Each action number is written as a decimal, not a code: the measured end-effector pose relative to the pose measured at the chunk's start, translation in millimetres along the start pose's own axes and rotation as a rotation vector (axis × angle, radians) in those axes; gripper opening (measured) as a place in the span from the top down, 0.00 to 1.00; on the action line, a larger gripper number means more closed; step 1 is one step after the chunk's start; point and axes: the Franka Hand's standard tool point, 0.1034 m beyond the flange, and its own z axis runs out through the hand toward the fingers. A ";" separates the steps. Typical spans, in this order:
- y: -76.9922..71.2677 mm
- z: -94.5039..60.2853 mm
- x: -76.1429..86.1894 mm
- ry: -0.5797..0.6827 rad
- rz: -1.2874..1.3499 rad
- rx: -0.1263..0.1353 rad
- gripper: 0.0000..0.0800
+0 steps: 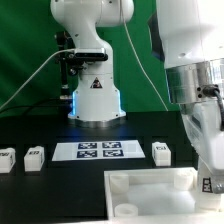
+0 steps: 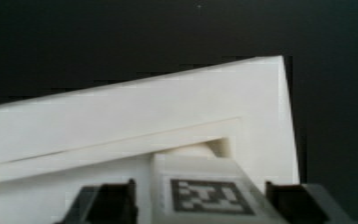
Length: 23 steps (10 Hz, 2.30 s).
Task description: Assemble one leg
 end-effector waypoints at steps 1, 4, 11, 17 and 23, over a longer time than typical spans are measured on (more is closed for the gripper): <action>0.3 -0.3 0.0 0.001 -0.039 0.002 0.43; 5.0 -8.9 1.8 -0.001 -0.556 0.002 0.20; -4.1 -13.0 9.8 0.042 -1.333 -0.034 0.19; -3.5 -12.4 10.4 0.038 -0.906 -0.021 0.63; -2.6 -9.0 3.9 0.030 0.026 -0.036 0.63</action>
Offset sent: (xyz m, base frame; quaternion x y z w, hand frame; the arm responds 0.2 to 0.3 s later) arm -0.0181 0.0069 0.0149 -0.0286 -0.0300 -0.3853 0.9219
